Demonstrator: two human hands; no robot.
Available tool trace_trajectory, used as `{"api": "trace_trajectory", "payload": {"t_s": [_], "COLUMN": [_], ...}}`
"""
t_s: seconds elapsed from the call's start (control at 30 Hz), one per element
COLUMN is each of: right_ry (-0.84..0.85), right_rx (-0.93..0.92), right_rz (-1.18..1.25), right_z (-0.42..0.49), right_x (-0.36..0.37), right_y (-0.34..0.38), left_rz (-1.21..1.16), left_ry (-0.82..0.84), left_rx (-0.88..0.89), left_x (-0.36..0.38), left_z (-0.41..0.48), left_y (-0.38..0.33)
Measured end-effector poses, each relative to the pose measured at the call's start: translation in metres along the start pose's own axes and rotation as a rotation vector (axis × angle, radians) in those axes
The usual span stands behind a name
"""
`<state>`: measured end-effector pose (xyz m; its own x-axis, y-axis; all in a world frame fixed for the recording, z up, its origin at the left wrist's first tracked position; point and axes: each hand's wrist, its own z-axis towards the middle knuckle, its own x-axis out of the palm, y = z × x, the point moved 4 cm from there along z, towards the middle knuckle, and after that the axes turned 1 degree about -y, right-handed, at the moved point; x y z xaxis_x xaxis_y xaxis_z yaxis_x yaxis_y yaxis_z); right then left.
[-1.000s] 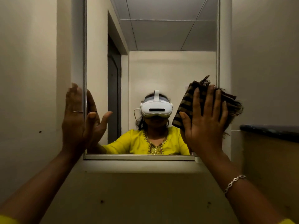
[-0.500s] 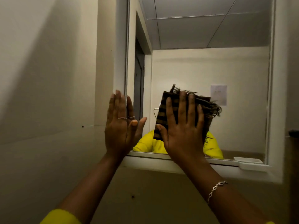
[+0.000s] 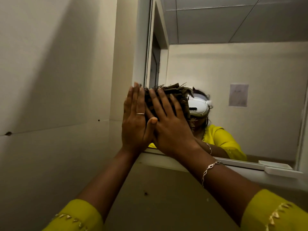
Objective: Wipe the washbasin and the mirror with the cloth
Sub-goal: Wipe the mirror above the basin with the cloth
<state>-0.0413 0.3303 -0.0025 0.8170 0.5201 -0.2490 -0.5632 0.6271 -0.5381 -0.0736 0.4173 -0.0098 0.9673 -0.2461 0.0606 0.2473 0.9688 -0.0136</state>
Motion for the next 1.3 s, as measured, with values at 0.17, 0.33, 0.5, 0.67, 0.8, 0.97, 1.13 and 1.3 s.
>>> {"api": "trace_trajectory", "payload": {"t_s": [0.17,0.33,0.5,0.67,0.8,0.97,1.13,1.3], "right_ry": [0.025,0.05,0.108,0.144,0.154,0.13,0.142,0.165], "right_rx": [-0.164,-0.175,-0.103,0.031,0.167,0.358,0.438,0.453], "right_rz": [-0.062,-0.103,-0.121,-0.145,-0.169,-0.159,-0.161,-0.16], "right_z": [-0.018,-0.051,-0.087,-0.122,-0.141,-0.153,-0.169,-0.174], "right_x": [-0.003,-0.02,-0.035,-0.05,-0.059,-0.059,-0.054,-0.051], "right_y": [-0.022,-0.062,-0.109,-0.153,-0.177,-0.174,-0.163,-0.157], "left_rz": [0.024,0.418,0.603,0.523,0.517,0.199,-0.023,-0.002], "left_ry": [-0.002,0.058,0.099,0.068,0.126,-0.064,-0.01,0.019], "left_rx": [0.018,0.113,0.197,0.144,-0.077,-0.095,-0.238,-0.307], "left_x": [-0.001,0.01,0.011,0.017,0.039,0.021,-0.004,-0.006], "left_z": [0.0,-0.001,-0.004,-0.012,-0.023,-0.033,-0.045,-0.059], "left_y": [-0.001,0.01,0.008,0.025,0.078,0.059,0.013,0.009]}}
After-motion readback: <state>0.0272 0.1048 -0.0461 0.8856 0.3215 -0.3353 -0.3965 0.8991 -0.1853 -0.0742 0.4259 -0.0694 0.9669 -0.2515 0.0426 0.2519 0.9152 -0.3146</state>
